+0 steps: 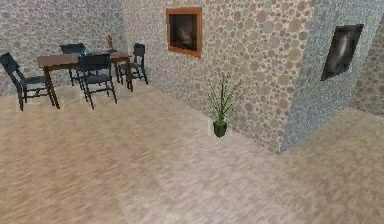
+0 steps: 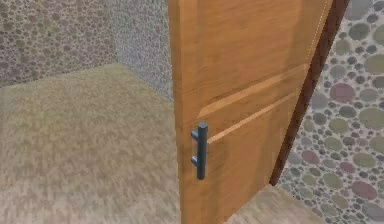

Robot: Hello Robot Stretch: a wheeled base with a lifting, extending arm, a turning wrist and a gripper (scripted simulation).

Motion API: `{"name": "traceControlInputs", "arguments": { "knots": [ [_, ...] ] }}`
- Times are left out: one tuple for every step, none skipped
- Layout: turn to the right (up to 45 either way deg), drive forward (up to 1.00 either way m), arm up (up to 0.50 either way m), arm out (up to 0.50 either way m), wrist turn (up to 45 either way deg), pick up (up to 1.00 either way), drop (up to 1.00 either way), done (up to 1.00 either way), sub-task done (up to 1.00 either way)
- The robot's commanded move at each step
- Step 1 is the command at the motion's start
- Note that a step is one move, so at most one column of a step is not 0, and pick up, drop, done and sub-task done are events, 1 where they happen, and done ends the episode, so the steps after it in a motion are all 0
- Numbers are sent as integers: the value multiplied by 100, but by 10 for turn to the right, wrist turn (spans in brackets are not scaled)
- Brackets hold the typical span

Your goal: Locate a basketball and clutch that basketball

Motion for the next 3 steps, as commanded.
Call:
{"name": "traceControlInputs", "arguments": {
  "knots": [
    [-120,0,0,0,0,0,0,0,0],
    [0,25,0,0,0,0,0,0,0],
    [450,0,0,0,0,0,0,0,0]
  ]
}}
